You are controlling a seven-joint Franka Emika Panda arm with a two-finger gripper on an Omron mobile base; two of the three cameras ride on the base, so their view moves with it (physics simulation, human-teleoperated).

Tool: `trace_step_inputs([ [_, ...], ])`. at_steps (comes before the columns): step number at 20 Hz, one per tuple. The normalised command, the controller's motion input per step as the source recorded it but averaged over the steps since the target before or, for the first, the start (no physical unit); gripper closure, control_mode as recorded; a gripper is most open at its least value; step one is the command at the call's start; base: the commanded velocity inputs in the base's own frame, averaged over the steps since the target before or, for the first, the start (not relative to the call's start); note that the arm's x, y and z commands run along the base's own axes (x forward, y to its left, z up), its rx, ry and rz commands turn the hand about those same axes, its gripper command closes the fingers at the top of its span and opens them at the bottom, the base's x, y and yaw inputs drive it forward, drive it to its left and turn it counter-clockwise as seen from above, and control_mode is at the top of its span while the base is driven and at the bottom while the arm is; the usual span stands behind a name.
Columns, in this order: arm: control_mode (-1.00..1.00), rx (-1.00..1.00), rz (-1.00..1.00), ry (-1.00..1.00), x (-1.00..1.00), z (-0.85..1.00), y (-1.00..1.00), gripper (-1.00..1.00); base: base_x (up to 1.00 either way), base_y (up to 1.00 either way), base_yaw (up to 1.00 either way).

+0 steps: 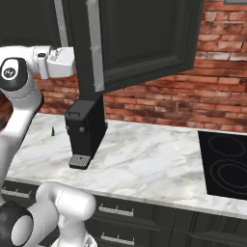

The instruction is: Pick the dish brush and dish brush from the cabinet and place them on the counter.

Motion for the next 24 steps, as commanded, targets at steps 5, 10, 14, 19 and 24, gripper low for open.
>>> trace_step_inputs([
  [5,-1.0,0.03,-0.1,0.0,-0.65,0.07,-0.48,-1.0,0.0,0.0,0.0],
  [10,-1.0,-0.01,-0.02,0.0,-0.28,0.02,-0.52,-1.0,0.0,0.0,0.0],
  [14,-1.0,-0.06,0.0,0.01,-0.07,0.0,-0.52,-1.0,0.0,0.0,0.0],
  [19,-1.0,-0.1,0.01,0.03,0.0,0.0,-0.5,-1.0,0.0,0.0,0.0],
  [24,-1.0,-0.11,0.0,0.02,0.0,-0.01,-0.53,-1.0,0.0,0.0,0.0],
])
